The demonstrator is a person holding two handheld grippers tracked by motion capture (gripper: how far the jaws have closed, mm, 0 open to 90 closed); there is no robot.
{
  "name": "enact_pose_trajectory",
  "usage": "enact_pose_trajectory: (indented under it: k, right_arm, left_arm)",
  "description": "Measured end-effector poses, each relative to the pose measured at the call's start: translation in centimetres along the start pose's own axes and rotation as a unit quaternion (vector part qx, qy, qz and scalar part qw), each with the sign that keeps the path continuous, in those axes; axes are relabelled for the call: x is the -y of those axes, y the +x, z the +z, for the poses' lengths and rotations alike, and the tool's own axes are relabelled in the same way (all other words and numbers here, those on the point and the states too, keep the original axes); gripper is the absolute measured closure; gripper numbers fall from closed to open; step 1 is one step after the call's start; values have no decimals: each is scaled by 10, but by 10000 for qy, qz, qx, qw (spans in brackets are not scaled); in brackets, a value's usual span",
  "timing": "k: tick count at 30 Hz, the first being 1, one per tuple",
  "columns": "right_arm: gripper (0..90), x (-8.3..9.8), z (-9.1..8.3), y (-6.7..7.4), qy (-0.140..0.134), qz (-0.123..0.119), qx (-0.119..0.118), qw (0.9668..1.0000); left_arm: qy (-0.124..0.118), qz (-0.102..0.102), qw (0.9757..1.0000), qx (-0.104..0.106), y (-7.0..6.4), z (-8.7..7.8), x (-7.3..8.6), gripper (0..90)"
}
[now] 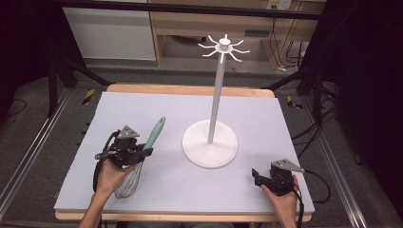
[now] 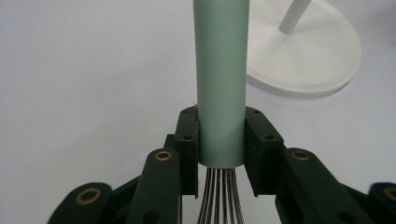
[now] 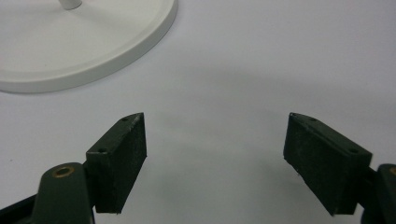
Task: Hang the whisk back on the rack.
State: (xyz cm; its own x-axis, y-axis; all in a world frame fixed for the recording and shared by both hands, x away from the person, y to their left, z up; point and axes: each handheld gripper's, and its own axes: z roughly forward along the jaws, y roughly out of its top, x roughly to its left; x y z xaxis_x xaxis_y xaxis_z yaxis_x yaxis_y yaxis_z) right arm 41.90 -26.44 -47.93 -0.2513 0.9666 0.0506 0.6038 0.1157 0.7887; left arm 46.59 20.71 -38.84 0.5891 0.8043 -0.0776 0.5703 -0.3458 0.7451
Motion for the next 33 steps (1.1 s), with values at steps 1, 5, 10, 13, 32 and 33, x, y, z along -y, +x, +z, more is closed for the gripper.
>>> enact_pose_trajectory:
  k: [1,5,10,13,32,33]
  right_arm:
    - [216,0,0,0,0,0,0,10000]
    - [216,0,0,-1,0,-15,3,10000]
    - [215,0,0,0,-1,-20,9,10000]
    - [213,0,0,0,-20,-13,12,10000]
    - [208,0,0,-1,-58,-17,35,10000]
    - [208,0,0,-1,-58,-17,35,10000]
  left_arm:
    - [0,0,10000,0,0,0,0,686]
    - [-293,7,9996,-7,-2,-12,-1,686]
    - [-653,15,9979,-31,-4,-24,-2,686]
    - [-833,40,9965,-28,-6,-29,-2,686]
    - [-1950,49,9807,-153,-14,-52,-1,686]
    - [-1950,49,9807,-153,-14,-52,-1,685]
